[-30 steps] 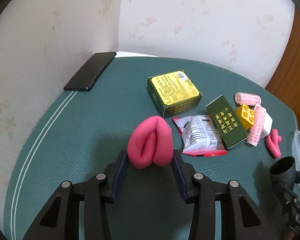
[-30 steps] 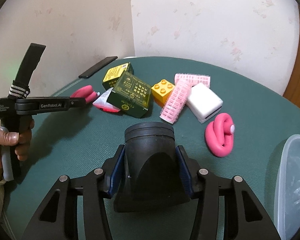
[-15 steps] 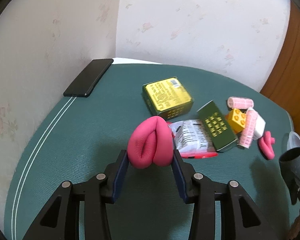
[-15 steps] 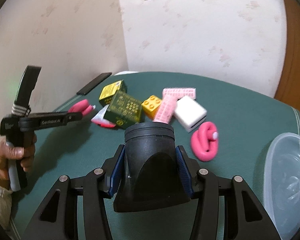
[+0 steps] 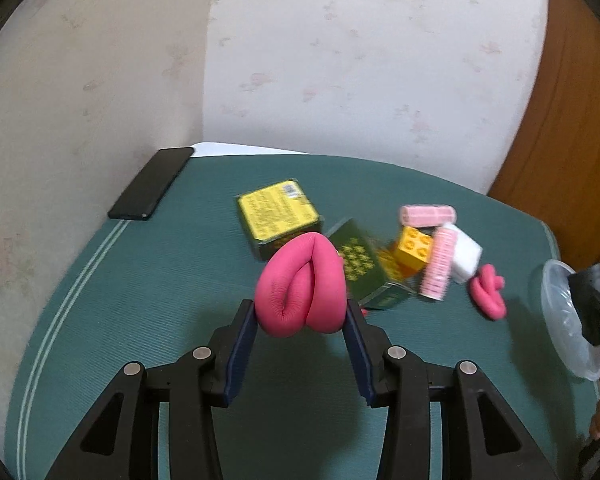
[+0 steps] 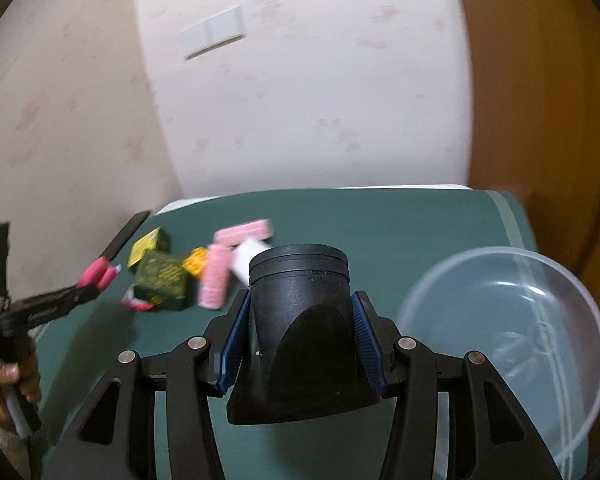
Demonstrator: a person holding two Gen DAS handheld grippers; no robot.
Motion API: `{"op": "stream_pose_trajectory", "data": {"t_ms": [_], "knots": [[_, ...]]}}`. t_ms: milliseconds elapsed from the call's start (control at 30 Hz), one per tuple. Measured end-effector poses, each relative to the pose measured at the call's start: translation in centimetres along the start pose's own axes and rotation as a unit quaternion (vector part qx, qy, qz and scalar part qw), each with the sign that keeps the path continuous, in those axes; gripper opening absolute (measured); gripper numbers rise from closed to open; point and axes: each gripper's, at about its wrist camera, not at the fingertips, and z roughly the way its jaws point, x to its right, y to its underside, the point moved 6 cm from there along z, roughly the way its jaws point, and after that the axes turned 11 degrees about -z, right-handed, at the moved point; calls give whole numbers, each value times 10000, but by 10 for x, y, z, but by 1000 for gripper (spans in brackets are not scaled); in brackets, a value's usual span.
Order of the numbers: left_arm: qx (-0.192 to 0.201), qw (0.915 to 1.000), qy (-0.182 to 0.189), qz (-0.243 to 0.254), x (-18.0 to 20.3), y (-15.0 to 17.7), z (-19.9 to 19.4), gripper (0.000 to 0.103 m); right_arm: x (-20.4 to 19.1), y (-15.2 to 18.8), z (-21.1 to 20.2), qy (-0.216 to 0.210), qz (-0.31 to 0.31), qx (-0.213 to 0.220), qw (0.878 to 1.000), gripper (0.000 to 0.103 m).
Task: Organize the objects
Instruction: 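Carry both items to the clear bowl and open the left tool to drop the pink loop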
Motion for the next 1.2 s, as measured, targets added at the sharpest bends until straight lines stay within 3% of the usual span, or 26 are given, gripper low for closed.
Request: {"op": "stream_pose_trajectory", "data": {"t_ms": [633,967,1200], "knots": [[-296,9947,589,785,121,35,-1,46,135,25,-21,891,740,-277,9929,51],[-599,9820,1016,1474,216,64,6,46,165,24,-15,934,822,-361,9916,51],[-842,9732,1327,1678,267,79,18,46,180,22,-11,938,840,-378,9913,51]]}}
